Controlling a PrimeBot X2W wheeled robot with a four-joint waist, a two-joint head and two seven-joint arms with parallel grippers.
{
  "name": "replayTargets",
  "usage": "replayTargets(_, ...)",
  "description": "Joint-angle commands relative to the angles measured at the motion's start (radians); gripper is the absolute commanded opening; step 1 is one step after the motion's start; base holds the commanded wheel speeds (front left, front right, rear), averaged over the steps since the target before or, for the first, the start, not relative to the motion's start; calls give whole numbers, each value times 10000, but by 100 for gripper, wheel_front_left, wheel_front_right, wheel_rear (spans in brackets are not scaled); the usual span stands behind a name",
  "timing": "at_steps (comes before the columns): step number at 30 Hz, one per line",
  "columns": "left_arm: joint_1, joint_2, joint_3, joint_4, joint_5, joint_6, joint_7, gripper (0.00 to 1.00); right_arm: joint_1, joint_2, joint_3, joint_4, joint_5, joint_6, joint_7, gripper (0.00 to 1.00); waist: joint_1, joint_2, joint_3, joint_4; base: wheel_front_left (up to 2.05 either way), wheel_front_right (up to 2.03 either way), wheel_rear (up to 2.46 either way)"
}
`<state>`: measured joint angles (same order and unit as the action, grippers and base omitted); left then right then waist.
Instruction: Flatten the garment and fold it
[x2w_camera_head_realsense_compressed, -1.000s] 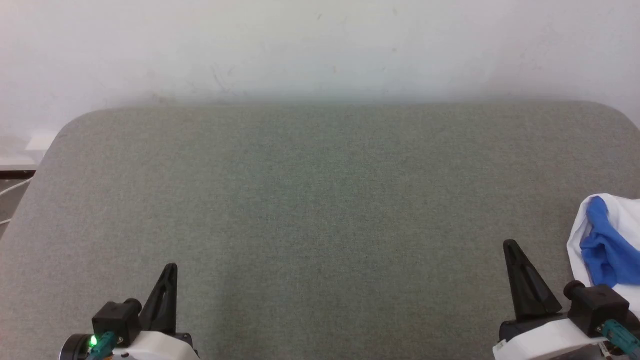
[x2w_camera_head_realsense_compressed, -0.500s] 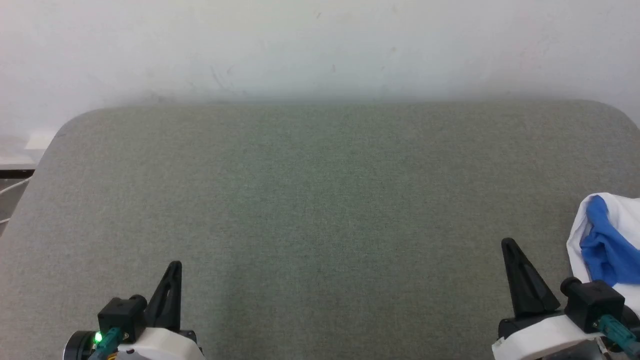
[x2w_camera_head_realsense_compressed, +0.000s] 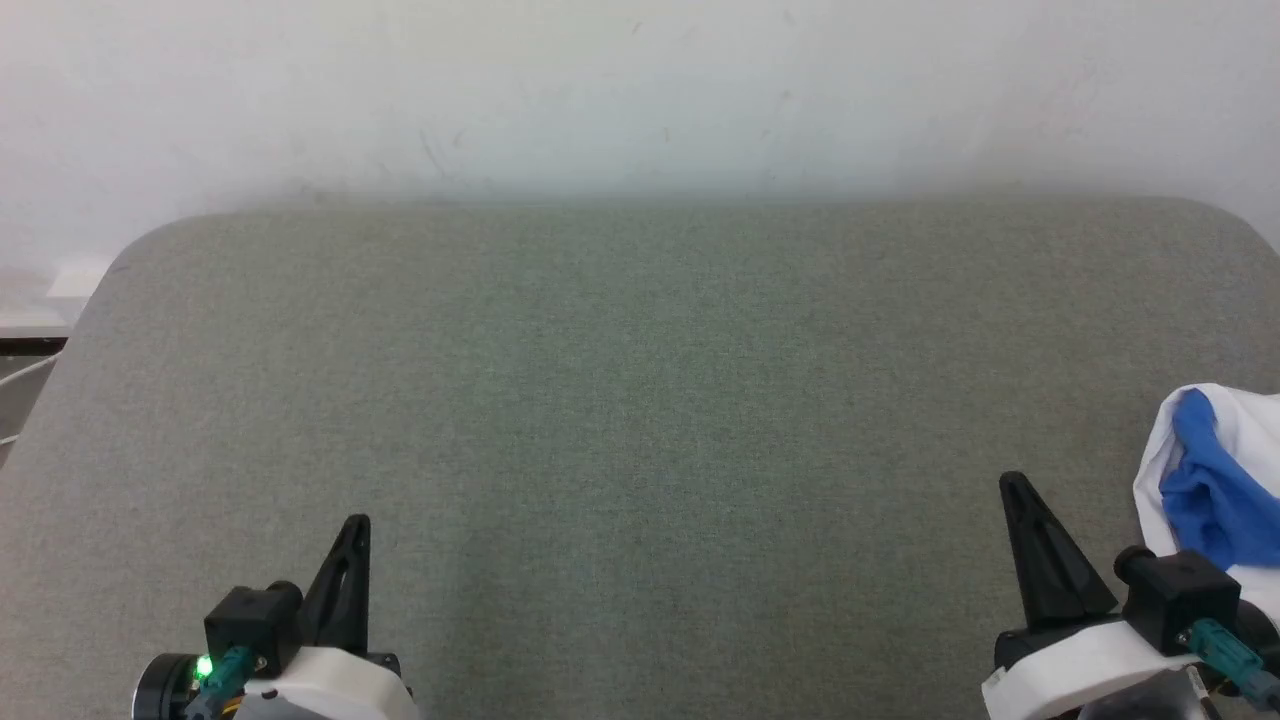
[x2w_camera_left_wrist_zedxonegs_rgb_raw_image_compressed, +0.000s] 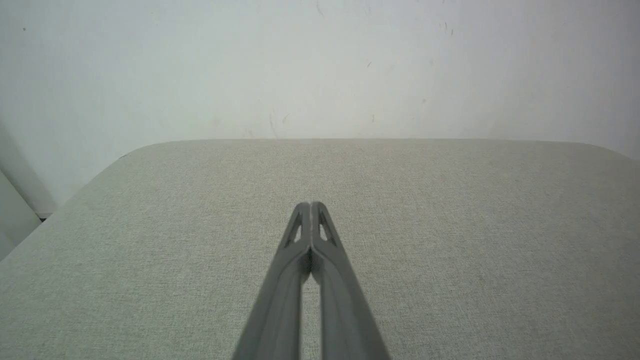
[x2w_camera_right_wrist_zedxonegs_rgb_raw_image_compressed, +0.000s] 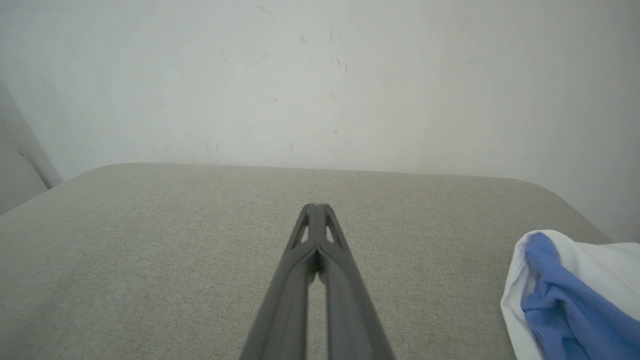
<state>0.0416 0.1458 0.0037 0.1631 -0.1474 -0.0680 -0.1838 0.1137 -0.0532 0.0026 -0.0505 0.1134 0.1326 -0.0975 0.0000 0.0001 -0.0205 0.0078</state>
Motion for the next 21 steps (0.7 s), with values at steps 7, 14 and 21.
replayTargets(7,-118,-103,-9,-188,232,127,171,0,-214,12,-6,65,-160,-6,90,0,0,-1,15,-6,0,0,0)
replayTargets(14,-143,-175,-11,-309,337,174,311,0,-291,14,-8,102,-242,-7,165,0,0,-1,31,-12,0,0,0)
replayTargets(21,-168,-246,-13,-430,441,220,452,0,-369,15,-9,139,-324,-8,239,0,0,-1,47,-18,0,0,0)
